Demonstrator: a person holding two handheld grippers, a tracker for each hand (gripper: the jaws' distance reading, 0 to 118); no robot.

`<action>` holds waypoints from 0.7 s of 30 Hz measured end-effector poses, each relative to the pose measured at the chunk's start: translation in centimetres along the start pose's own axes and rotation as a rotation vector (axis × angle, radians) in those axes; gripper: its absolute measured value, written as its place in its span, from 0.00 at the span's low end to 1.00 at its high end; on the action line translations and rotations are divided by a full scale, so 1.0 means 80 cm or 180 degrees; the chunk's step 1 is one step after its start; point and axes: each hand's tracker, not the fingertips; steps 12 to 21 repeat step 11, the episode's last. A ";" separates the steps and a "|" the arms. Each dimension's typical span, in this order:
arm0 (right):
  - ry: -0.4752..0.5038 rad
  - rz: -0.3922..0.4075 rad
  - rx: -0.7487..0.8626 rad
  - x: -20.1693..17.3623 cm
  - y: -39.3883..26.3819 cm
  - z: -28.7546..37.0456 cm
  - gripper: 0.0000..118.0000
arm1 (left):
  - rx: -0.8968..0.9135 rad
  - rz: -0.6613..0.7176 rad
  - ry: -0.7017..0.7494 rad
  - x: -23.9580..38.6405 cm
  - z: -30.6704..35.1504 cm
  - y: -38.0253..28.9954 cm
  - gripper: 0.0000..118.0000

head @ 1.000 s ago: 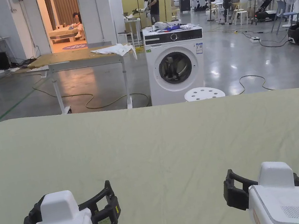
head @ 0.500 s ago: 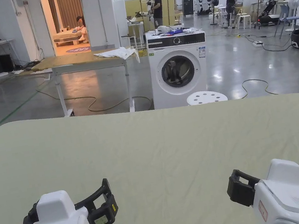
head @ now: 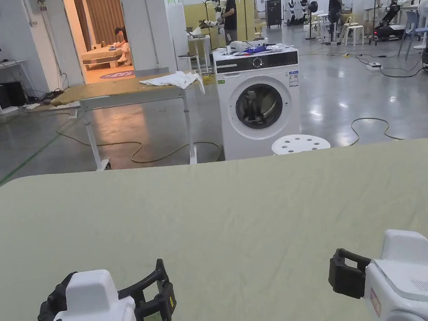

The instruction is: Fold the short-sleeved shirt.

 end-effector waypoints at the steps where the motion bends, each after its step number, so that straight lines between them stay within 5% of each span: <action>1: -0.0020 0.0044 0.0017 -0.001 0.000 0.000 0.89 | -0.0011 -0.0020 0.0013 0.000 0.000 0.000 0.98; 21: 0.0007 0.0068 0.0049 -0.003 0.004 -0.002 0.89 | -0.0066 -0.0202 0.0090 0.003 -0.001 -0.005 0.98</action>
